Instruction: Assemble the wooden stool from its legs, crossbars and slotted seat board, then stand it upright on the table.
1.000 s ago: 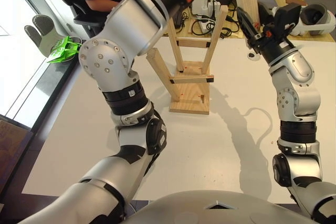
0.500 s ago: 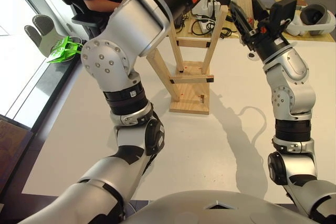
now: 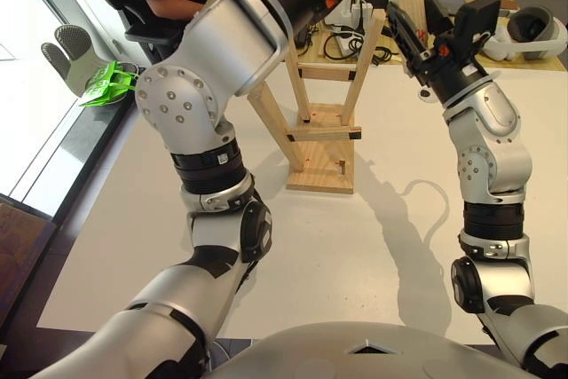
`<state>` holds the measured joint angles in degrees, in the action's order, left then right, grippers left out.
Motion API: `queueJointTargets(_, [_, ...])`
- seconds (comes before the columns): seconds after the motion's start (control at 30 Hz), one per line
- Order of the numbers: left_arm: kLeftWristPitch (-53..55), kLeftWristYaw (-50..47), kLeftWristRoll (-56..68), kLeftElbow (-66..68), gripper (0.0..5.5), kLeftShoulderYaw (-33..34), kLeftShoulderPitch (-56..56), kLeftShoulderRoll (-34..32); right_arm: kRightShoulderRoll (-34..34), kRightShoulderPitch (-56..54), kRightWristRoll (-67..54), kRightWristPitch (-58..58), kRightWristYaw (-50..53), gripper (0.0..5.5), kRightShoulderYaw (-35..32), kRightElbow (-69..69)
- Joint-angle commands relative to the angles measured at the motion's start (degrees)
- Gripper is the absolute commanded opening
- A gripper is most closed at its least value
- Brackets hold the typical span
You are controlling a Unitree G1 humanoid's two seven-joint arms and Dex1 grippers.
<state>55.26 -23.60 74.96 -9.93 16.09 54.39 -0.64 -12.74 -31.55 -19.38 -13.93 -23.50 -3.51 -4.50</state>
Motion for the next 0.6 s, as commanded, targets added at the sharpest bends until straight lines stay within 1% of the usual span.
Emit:
queueJointTargets(0.03, [-0.4,-0.6,0.7,0.4,3.58,-0.6,-0.3,-0.9,-0.1,-1.5,-0.6,-0.5,-0.1,2.03,-0.3,-0.9])
queueJointTargets(0.6, [-1.7,0.1,1.1,0.5,3.58,-1.2,-0.9,-2.6,0.1,-3.3,-0.7,0.4,0.1,2.03,-1.6,0.9])
